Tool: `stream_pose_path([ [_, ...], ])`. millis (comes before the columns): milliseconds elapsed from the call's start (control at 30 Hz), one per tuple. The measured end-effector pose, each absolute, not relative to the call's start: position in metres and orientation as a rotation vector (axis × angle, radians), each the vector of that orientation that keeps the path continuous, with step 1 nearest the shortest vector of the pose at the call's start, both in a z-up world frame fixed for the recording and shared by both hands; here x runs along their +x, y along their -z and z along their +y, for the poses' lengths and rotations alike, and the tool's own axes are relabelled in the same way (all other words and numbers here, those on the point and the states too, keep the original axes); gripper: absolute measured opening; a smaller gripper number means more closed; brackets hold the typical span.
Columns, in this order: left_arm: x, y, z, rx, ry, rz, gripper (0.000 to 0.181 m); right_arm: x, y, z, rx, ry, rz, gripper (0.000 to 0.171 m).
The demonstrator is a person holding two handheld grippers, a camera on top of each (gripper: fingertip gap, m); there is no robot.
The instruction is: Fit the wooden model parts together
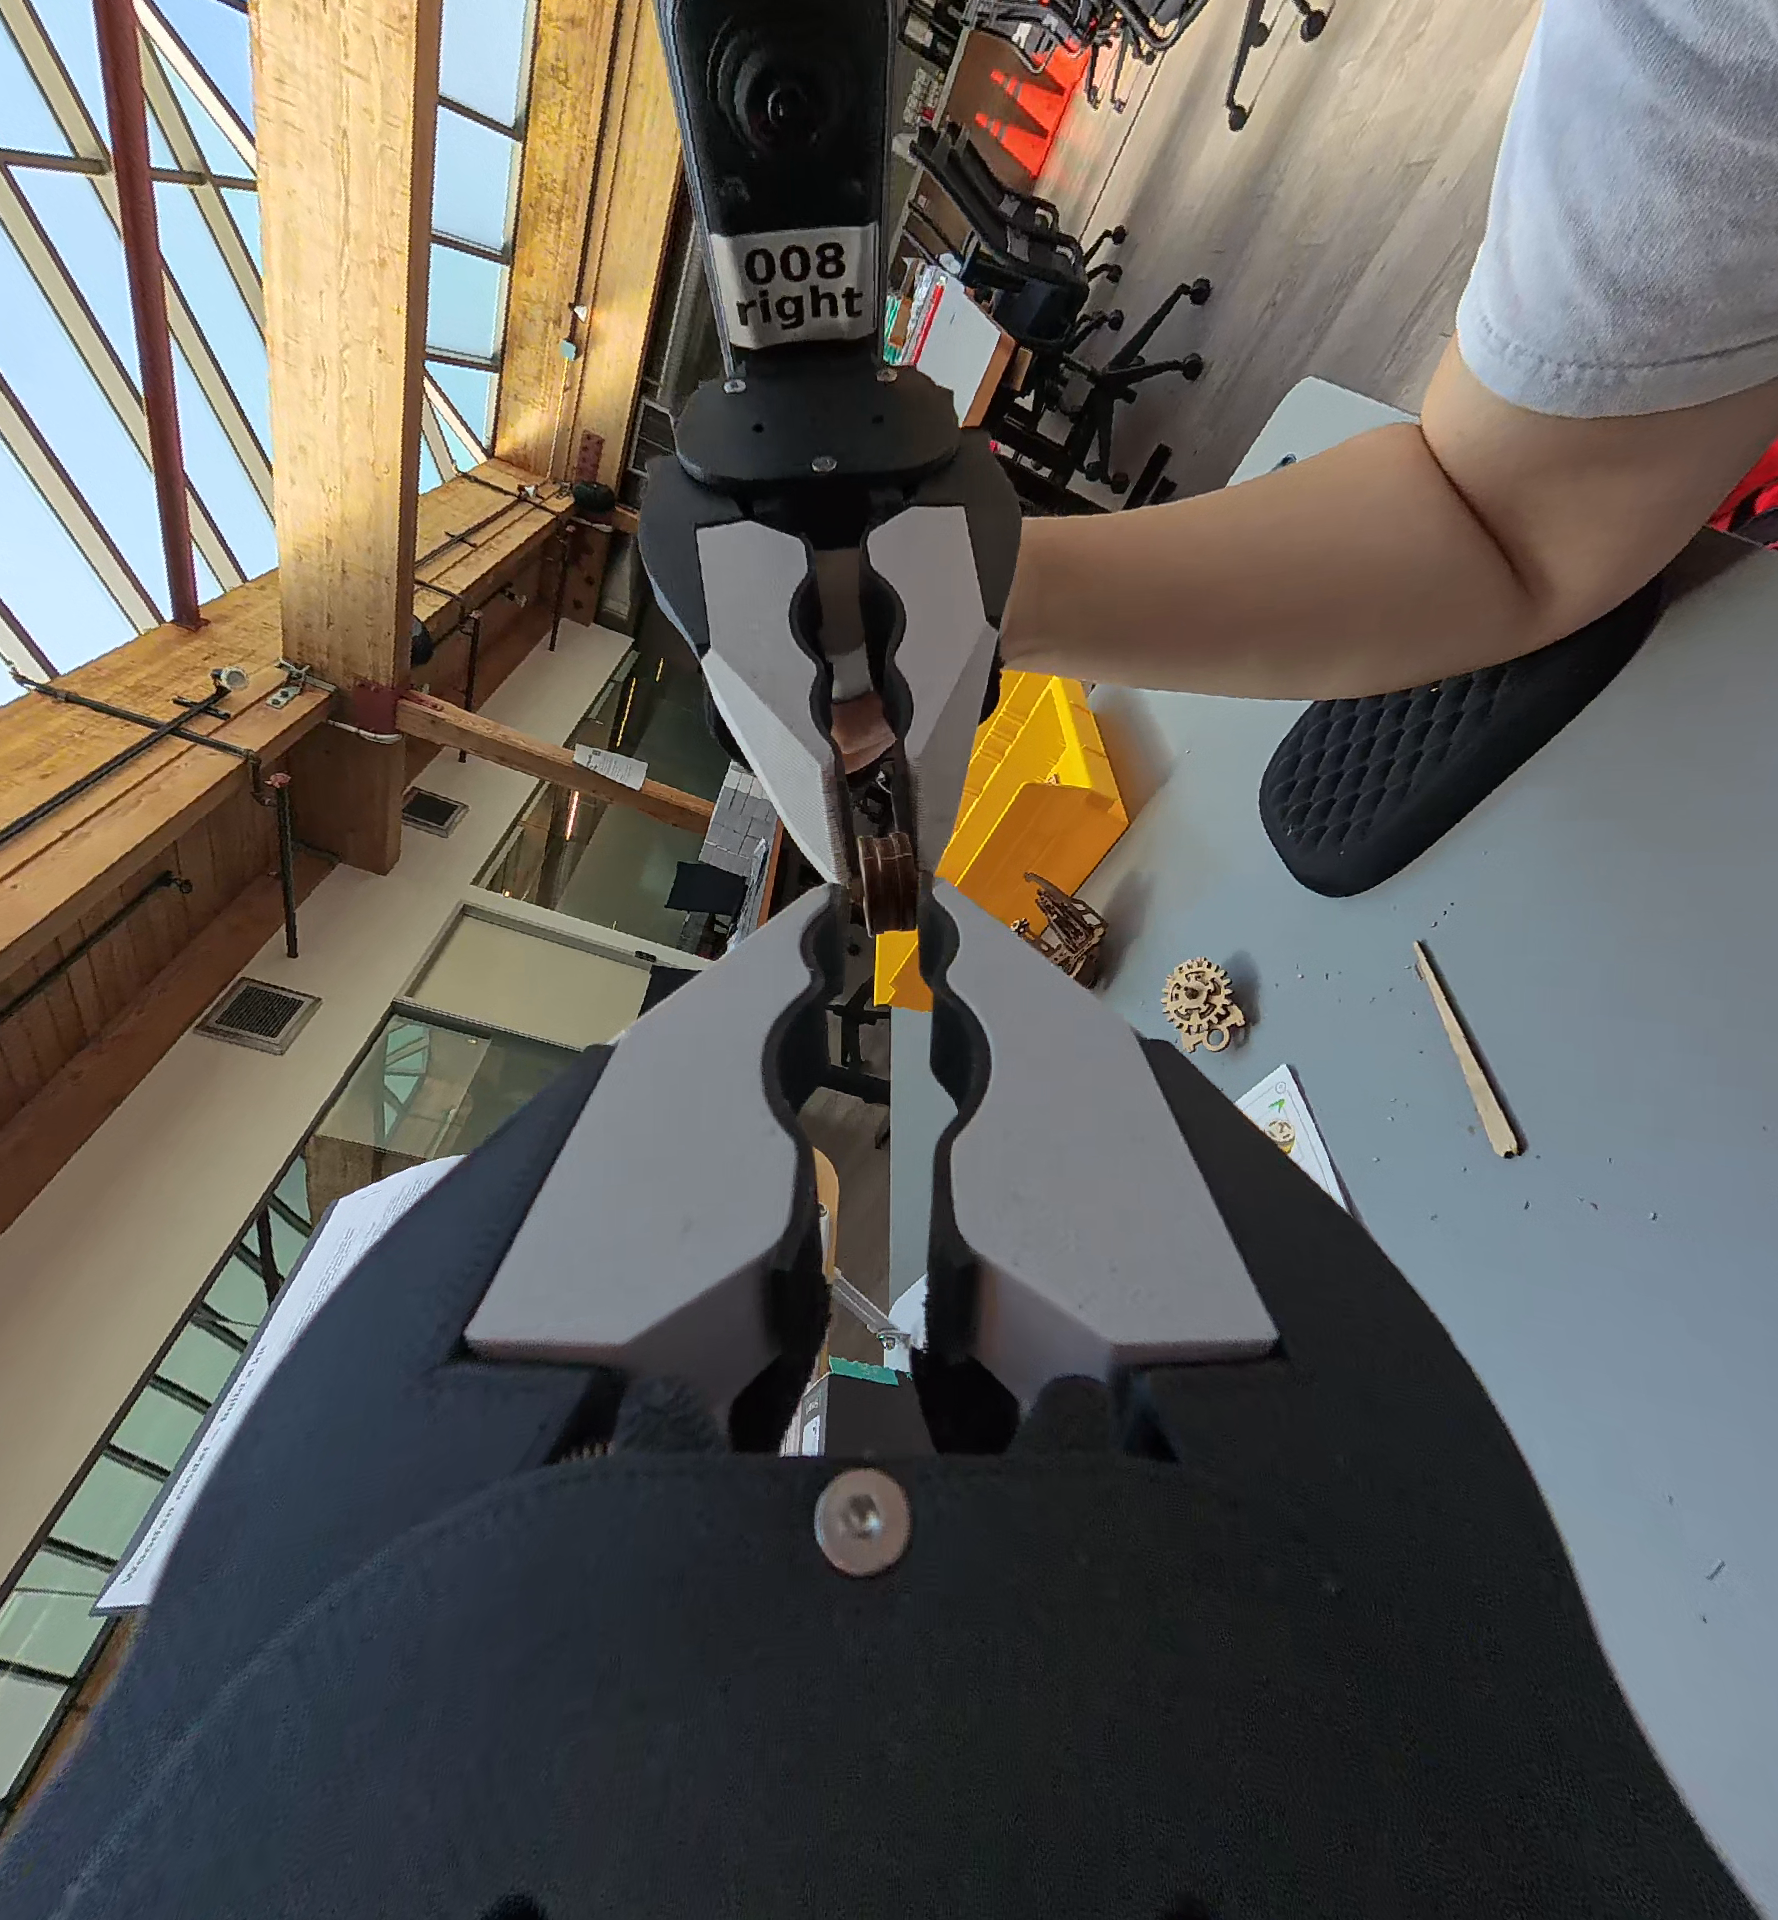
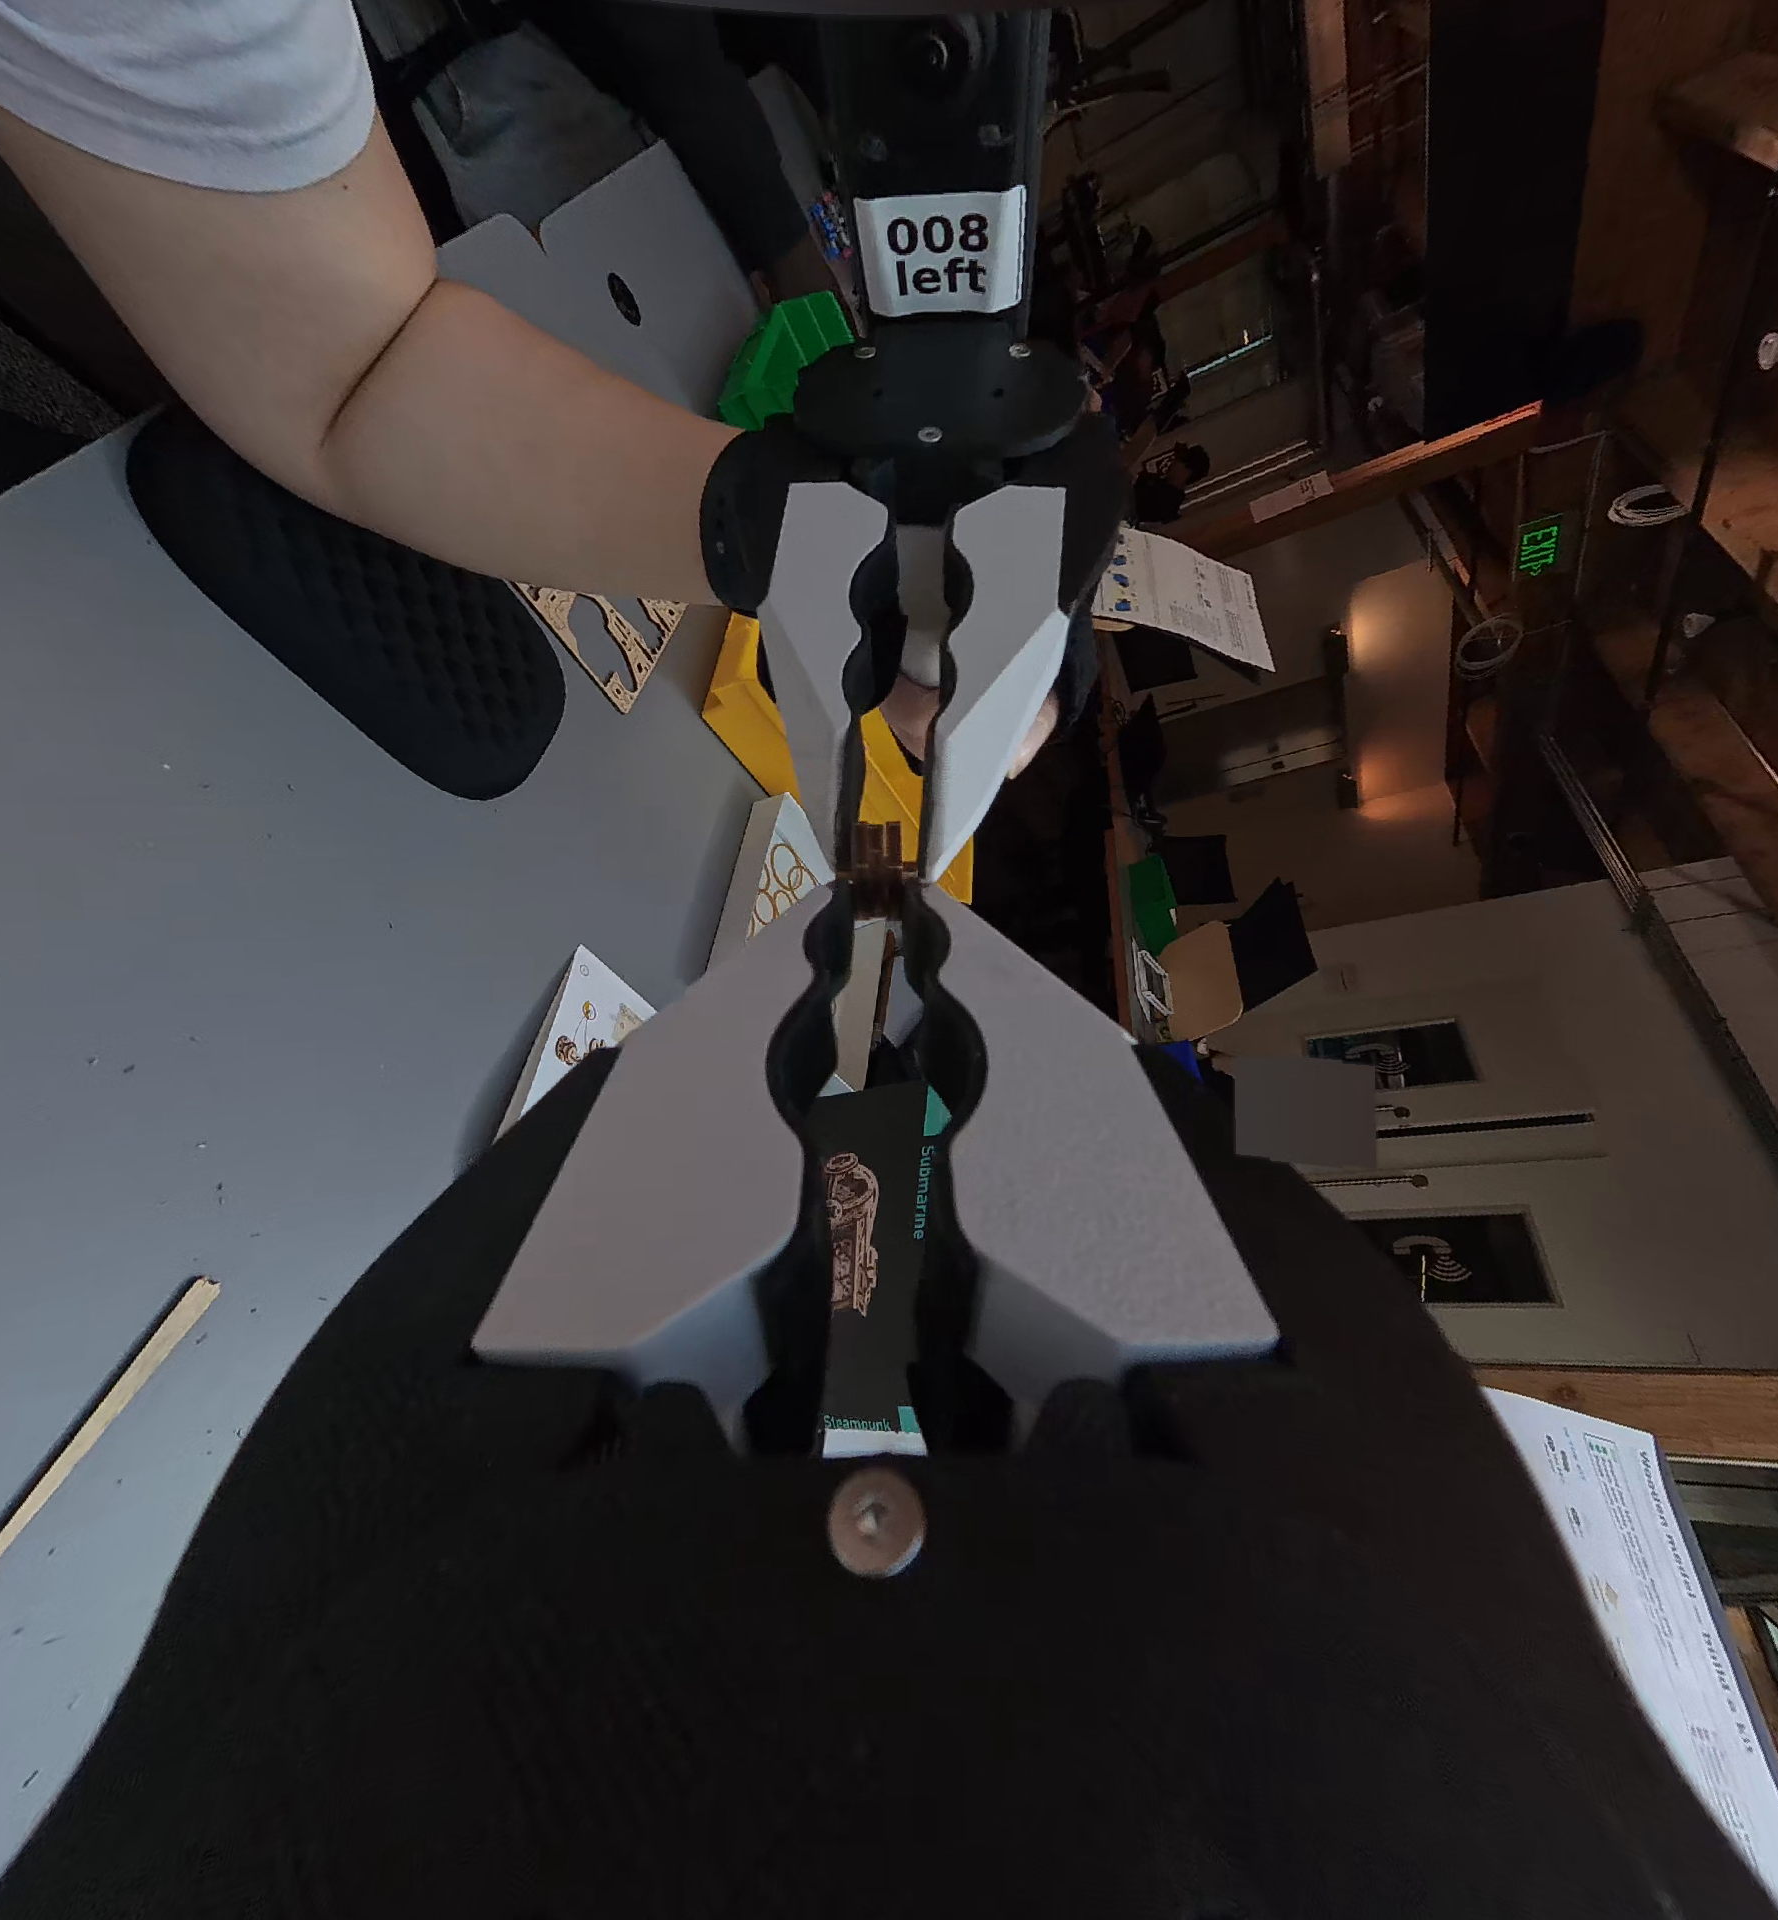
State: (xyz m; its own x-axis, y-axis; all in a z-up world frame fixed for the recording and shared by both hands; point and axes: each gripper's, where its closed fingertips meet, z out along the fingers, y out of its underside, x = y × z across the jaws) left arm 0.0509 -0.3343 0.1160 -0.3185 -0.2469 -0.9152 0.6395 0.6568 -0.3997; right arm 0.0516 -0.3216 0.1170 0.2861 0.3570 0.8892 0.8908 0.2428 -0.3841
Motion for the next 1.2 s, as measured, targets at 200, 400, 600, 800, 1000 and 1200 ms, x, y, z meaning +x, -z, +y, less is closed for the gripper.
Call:
stream_pose_path([
  [200, 0.05, -0.116, -0.335, 0.318, 0.942, 1.692, 0.009, 0.051, -0.116, -0.323, -1.341, 0.491, -1.286, 0.009],
  [400, 0.056, -0.121, -0.328, 0.267, 0.931, 1.666, 0.007, 0.057, -0.122, -0.317, -1.339, 0.477, -1.226, 0.009],
  [600, 0.053, -0.124, -0.331, 0.272, 0.991, 1.659, 0.007, 0.055, -0.124, -0.319, -1.311, 0.436, -1.223, 0.009],
  [800, 0.048, -0.127, -0.337, 0.284, 1.034, 1.678, 0.007, 0.049, -0.127, -0.326, -1.257, 0.344, -1.234, 0.009],
  [1000, 0.042, -0.127, -0.339, 0.284, 1.151, 1.736, 0.007, 0.044, -0.126, -0.328, -1.23, 0.265, -1.249, 0.009],
  [1200, 0.053, -0.13, -0.33, 0.225, 1.124, 1.678, 0.007, 0.054, -0.13, -0.32, -1.259, 0.289, -1.191, 0.008],
])
